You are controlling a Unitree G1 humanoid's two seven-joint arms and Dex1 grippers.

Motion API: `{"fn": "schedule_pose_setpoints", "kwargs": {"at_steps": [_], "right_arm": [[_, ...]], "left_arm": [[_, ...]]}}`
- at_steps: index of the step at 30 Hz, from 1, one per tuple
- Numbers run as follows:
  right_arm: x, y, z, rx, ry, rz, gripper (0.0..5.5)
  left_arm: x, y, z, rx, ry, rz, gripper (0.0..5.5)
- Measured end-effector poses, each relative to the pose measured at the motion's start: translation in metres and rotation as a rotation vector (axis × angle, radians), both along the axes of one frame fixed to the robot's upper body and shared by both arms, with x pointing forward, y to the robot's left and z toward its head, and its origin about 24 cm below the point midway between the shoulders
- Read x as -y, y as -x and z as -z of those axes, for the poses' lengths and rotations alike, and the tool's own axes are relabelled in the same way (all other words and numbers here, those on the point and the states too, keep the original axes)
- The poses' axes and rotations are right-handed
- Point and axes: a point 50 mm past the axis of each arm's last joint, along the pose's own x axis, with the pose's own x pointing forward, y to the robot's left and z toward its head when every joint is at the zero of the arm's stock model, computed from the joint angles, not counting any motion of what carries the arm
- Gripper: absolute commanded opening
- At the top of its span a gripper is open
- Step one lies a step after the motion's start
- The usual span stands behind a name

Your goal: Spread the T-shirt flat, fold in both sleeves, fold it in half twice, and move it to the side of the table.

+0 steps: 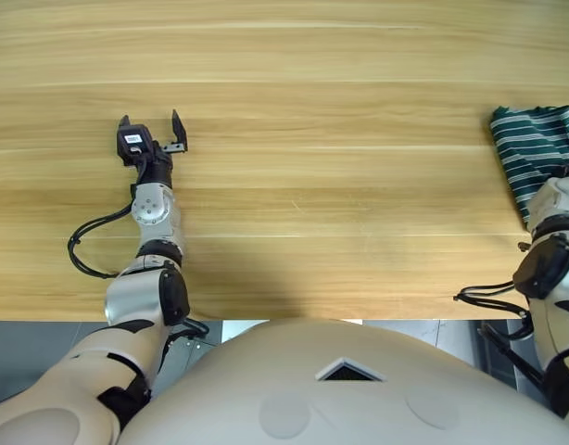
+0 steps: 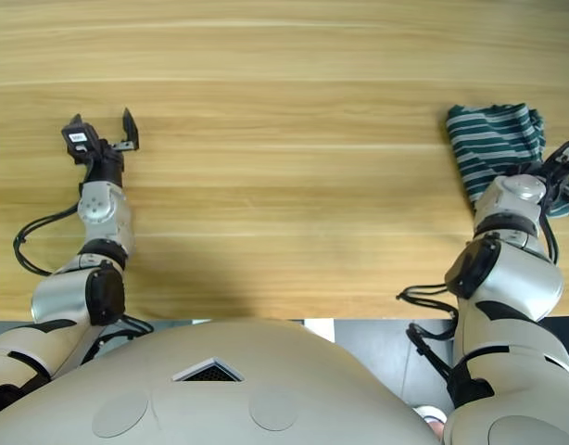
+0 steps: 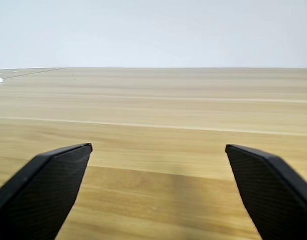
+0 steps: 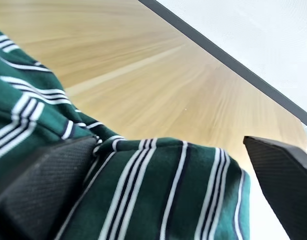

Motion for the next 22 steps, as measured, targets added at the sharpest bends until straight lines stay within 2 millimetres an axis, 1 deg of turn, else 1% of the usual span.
{"fn": "schedule_pose_setpoints", "kwargs": {"at_steps": [2, 4, 5, 6, 7, 8, 9, 10, 11, 12, 13, 14, 15, 17, 19, 22], "right_arm": [[0.0, -0.002, -0.003, 0.057, 0.001, 0.01, 5.4], [-0.003, -0.006, -0.004, 0.088, 0.02, -0.006, 5.4], [-0.007, -0.014, -0.008, 0.111, 0.044, -0.05, 5.4], [-0.014, -0.027, -0.014, 0.156, 0.066, -0.108, 5.4], [-0.031, -0.052, -0.03, 0.235, 0.106, -0.232, 5.4], [-0.055, -0.08, -0.046, 0.324, 0.141, -0.391, 5.4], [-0.1, -0.113, -0.064, 0.425, 0.174, -0.605, 5.4], [-0.139, -0.128, -0.07, 0.476, 0.19, -0.769, 5.4], [-0.194, -0.137, -0.066, 0.516, 0.193, -0.988, 5.4], [-0.247, -0.133, -0.055, 0.541, 0.17, -1.191, 5.4], [-0.308, -0.114, -0.035, 0.557, 0.115, -1.406, 5.4], [-0.34, -0.096, -0.021, 0.55, 0.068, -1.514, 5.4], [-0.345, -0.089, -0.015, 0.546, 0.07, -1.549, 5.4], [-0.339, -0.082, -0.005, 0.51, 0.079, -1.56, 5.4], [-0.333, -0.075, 0.005, 0.477, 0.073, -1.556, 5.4], [-0.326, -0.073, 0.006, 0.482, 0.1, -1.538, 5.4]], "left_arm": [[-0.004, 0.001, -0.002, 0.022, 0.02, -0.034, 4.95], [-0.011, 0.004, -0.007, 0.085, 0.038, -0.084, 4.95], [-0.014, 0.006, -0.011, 0.118, 0.03, -0.098, 4.95], [-0.015, 0.006, -0.015, 0.151, 0.015, -0.102, 4.95], [-0.016, 0.007, -0.019, 0.186, -0.004, -0.103, 4.95], [-0.013, 0.007, -0.023, 0.215, -0.032, -0.097, 4.95], [-0.007, 0.005, -0.027, 0.241, -0.058, -0.073, 4.95], [0.002, 0.001, -0.031, 0.269, -0.069, -0.042, 4.95], [0.012, -0.003, -0.034, 0.289, -0.076, -0.01, 4.95], [0.027, -0.006, -0.036, 0.31, -0.072, 0.036, 4.95], [0.054, -0.011, -0.035, 0.321, -0.05, 0.115, 4.95], [0.078, -0.013, -0.035, 0.33, -0.032, 0.192, 4.95], [0.091, -0.012, -0.036, 0.337, -0.02, 0.235, 4.95], [0.105, -0.01, -0.035, 0.34, -0.005, 0.285, 4.95], [0.112, -0.011, -0.033, 0.318, -0.001, 0.32, 4.95], [0.117, -0.015, -0.03, 0.283, -0.004, 0.344, 4.95]]}}
